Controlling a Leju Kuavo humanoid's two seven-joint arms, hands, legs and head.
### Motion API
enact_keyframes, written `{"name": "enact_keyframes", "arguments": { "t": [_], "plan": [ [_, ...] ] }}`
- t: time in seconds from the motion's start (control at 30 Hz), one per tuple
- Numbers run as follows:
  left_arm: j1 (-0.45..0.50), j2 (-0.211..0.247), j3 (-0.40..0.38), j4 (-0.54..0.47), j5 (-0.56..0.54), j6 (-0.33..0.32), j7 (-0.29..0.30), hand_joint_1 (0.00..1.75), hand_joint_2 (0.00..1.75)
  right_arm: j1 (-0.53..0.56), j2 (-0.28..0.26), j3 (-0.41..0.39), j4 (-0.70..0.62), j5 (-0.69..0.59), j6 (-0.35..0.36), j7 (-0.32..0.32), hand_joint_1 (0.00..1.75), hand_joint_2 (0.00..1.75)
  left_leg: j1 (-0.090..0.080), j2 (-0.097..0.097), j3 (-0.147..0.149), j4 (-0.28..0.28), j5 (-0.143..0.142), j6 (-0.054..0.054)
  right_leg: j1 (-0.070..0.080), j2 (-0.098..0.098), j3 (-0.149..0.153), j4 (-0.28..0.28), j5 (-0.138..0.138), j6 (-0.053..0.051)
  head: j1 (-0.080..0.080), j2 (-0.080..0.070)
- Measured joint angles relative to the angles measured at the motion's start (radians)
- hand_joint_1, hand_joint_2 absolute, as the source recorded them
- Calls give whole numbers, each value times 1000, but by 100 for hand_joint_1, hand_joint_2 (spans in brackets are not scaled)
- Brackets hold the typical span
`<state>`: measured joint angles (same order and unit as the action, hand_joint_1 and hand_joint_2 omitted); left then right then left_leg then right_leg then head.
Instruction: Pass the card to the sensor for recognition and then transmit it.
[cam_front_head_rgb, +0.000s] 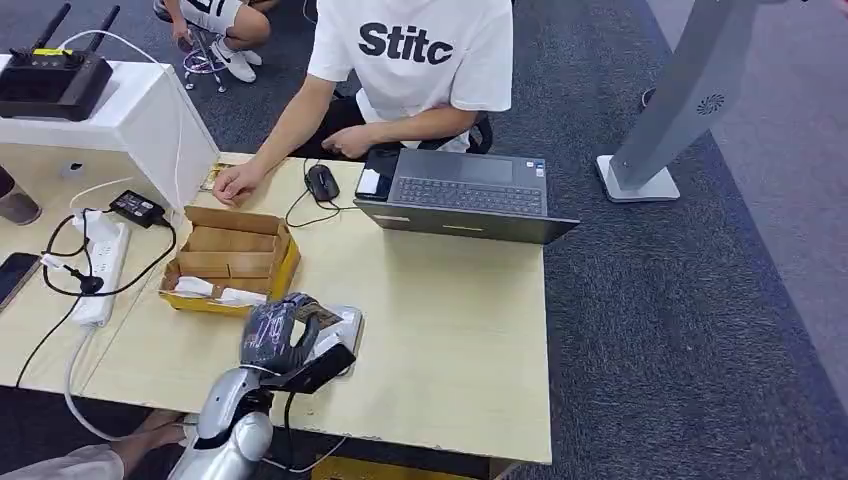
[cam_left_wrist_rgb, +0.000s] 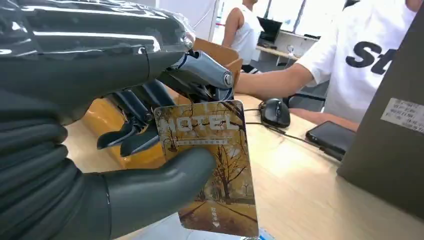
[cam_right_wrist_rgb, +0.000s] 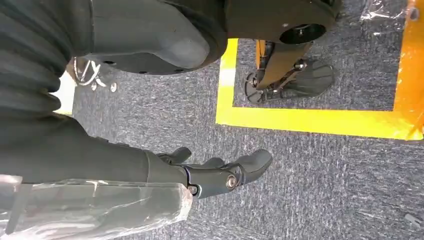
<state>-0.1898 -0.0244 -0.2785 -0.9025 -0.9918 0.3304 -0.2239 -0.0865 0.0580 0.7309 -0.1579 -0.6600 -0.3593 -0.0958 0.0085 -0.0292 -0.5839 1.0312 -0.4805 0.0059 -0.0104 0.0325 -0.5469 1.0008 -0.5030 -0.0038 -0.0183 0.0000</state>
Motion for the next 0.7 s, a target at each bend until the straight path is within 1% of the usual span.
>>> {"name": "enact_keyframes", "arguments": {
  "t": [0.17,0.4,0.7],
  "plan": [
    [5,0,0,31,12,1,2,175,175,6,0,2,0,2,0,6,0,175,0,0,0,0,0,0,0,0,0,0,0,0,0,0],
    [1,-6,5,84,12,34,1,175,175,7,0,8,0,7,0,12,0,175,0,0,1,0,0,0,0,-1,1,0,0,0,0,0],
    [1,-7,35,102,-29,64,2,175,175,11,0,24,1,1,-1,11,0,175,0,-1,2,0,0,0,0,-1,2,0,0,0,0,0]
  ]
}}
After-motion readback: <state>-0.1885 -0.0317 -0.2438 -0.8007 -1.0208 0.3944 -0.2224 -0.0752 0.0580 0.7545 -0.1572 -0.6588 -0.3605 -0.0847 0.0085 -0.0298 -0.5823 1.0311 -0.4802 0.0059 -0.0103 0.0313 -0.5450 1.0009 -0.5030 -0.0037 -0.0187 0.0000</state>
